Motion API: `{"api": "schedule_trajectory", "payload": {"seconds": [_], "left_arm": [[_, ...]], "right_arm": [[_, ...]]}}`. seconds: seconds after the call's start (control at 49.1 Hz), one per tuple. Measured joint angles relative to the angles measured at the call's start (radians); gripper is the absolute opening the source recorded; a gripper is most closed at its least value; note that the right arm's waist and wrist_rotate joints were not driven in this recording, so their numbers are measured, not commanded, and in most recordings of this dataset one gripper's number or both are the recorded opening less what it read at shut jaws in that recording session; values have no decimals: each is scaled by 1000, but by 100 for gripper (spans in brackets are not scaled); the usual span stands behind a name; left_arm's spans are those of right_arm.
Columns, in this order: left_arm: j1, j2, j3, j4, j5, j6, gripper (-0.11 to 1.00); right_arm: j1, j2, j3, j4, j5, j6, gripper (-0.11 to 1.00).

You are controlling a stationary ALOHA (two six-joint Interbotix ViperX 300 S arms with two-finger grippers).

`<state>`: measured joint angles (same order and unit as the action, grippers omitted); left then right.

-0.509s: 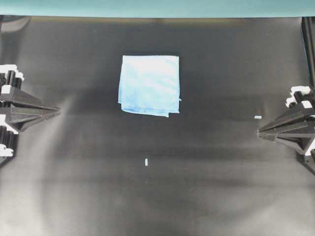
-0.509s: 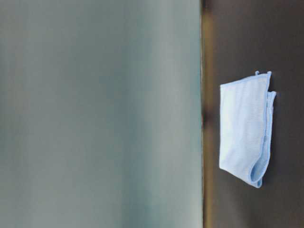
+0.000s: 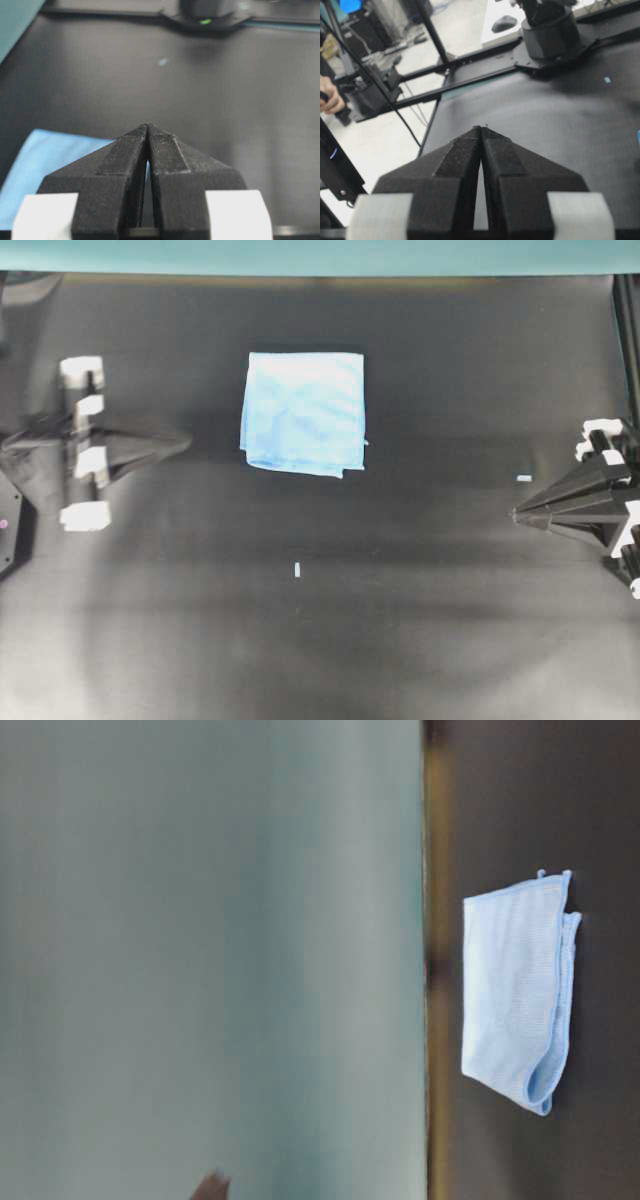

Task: Push a blue cloth with the left arm to wipe the desk.
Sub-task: 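Move the left gripper forward and lower it onto the blue cloth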

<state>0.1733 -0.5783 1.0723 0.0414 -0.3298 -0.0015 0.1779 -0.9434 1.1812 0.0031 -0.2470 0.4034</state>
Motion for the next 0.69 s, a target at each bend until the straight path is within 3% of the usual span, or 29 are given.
{"api": "schedule_trajectory", "payload": {"seconds": [0.224,0.305,0.529,0.57,0.692], "left_arm": [[64,201,-126,-2,-11,3,5],[83,285,-181,0,-8,5,21],[144,512,-327,0,35,14,83],[158,551,-351,0,44,14,88],[207,643,-410,0,86,14,85]], "right_arm": [[0,0,0,0,8,0,-1],[0,0,2,0,9,0,-1],[0,-2,2,0,9,2,-1],[0,0,2,0,9,2,-1],[0,0,2,-2,9,0,-1]]}}
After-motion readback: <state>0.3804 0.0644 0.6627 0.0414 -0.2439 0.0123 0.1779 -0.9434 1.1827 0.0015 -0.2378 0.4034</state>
